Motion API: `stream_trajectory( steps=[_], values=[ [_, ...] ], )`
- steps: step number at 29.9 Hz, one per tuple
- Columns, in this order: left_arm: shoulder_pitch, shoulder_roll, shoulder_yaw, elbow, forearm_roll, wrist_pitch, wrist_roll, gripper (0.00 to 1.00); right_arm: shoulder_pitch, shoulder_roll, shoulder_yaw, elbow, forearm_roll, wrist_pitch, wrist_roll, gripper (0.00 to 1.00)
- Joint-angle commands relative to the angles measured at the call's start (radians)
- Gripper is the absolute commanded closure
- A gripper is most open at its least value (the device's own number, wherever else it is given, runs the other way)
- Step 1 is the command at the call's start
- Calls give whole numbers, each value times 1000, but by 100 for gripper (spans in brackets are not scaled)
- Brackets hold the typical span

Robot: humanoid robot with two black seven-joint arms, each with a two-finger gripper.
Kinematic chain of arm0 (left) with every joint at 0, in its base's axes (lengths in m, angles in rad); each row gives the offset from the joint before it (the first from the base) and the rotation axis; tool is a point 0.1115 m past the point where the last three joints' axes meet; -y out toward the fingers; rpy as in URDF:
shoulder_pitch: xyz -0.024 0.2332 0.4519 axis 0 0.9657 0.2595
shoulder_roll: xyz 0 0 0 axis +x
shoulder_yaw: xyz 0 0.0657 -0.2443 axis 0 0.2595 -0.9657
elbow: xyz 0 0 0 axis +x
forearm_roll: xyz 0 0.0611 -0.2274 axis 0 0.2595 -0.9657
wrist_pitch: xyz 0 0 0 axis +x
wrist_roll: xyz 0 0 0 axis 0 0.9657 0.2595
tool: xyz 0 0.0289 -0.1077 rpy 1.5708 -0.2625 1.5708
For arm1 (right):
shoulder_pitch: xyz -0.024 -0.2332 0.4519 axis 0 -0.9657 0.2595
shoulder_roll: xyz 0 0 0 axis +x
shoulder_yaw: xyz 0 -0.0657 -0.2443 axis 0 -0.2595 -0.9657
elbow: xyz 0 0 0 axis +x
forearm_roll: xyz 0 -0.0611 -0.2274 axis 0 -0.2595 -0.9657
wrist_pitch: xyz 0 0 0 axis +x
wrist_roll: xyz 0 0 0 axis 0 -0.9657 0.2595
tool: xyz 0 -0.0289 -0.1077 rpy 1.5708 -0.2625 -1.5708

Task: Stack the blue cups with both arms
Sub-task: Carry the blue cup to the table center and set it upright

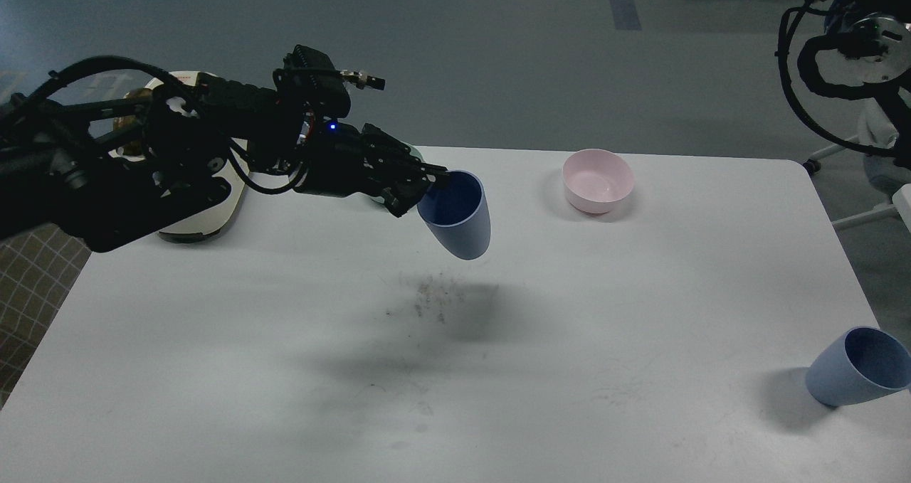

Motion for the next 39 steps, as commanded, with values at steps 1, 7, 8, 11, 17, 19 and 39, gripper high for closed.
stream_trajectory(
  steps=[1, 7, 8, 11, 17, 19, 39],
  values=[
    [0, -119, 6, 60, 35, -3, 0, 100, 1, -1, -1, 1, 0, 0, 0, 0],
    [-6, -246, 53, 173, 78, -5, 0, 100, -1, -1, -3, 2, 0, 0, 0, 0],
    [-17, -264, 69, 192, 80, -5, 0, 100, -2, 0, -4, 2, 0, 0, 0, 0],
    [-29, -303, 112, 238, 81, -6, 0, 100, -7, -1, -4, 4, 0, 0, 0, 0],
    [-40, -364, 164, 298, 81, -10, 0, 100, -16, -1, -4, 7, 0, 0, 0, 0],
    [-40, -380, 167, 311, 81, -10, 0, 100, -18, -1, -4, 7, 0, 0, 0, 0],
    [-37, -430, 210, 354, 78, -8, 0, 83, -25, -18, -6, 13, 0, 0, 0, 0]
  ],
)
